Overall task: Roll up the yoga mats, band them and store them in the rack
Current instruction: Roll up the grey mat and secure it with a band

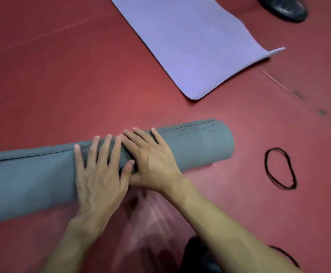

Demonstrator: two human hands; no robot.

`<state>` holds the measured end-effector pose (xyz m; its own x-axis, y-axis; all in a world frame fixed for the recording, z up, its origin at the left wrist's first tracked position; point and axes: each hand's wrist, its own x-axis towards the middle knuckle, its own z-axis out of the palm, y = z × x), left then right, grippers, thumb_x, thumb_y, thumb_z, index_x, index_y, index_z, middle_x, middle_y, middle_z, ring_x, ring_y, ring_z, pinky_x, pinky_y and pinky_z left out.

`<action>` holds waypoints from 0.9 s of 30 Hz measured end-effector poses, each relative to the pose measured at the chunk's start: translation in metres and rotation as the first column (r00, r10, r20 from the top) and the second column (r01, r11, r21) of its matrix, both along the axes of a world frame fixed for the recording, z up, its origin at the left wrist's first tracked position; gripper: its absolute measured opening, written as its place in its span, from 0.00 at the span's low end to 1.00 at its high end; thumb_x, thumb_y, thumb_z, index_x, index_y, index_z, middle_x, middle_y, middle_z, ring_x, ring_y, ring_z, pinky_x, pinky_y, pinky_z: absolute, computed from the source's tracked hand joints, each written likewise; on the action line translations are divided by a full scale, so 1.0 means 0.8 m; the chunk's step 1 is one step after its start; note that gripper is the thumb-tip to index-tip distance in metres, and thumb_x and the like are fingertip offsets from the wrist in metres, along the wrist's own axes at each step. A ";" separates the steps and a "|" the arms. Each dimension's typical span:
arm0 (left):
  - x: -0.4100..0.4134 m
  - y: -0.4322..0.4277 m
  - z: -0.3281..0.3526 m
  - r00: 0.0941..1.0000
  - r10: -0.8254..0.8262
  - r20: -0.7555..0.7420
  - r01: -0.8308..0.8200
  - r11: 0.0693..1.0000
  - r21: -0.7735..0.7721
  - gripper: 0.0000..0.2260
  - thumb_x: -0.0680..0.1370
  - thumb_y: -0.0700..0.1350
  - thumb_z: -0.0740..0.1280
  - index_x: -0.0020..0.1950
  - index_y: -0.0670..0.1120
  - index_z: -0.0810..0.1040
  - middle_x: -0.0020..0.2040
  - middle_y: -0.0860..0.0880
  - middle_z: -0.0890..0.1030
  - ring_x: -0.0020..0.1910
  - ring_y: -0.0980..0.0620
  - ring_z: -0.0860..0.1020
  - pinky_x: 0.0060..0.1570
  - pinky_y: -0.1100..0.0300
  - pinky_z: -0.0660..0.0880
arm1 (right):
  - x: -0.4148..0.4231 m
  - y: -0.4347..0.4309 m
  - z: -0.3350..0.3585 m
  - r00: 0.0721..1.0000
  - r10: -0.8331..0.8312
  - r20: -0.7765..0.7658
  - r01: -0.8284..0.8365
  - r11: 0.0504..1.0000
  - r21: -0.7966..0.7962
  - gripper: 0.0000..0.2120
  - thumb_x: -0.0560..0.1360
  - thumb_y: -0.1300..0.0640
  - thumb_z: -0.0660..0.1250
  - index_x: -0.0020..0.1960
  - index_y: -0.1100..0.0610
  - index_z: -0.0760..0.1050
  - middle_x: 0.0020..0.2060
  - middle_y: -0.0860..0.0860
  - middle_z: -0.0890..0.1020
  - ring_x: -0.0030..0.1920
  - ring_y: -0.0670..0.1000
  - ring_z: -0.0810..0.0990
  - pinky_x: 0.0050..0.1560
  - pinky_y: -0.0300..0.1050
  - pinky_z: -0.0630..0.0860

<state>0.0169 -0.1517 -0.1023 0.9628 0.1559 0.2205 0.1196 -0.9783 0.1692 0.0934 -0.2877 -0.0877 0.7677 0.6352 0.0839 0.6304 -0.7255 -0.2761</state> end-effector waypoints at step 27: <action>0.081 -0.140 0.019 0.912 -0.282 -0.298 0.306 0.952 0.036 0.41 0.73 0.66 0.50 0.82 0.47 0.64 0.77 0.42 0.70 0.73 0.38 0.68 0.74 0.34 0.61 | -0.015 -0.148 -0.029 0.951 -0.284 0.126 0.271 0.956 0.109 0.48 0.72 0.36 0.69 0.81 0.64 0.60 0.82 0.54 0.62 0.84 0.54 0.53 0.81 0.66 0.48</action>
<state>0.0814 -0.2637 -0.0875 0.9861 -0.1501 -0.0715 -0.1435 -0.9855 0.0908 0.0812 -0.4058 -0.1107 0.8893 0.3839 0.2487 0.4445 -0.8534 -0.2721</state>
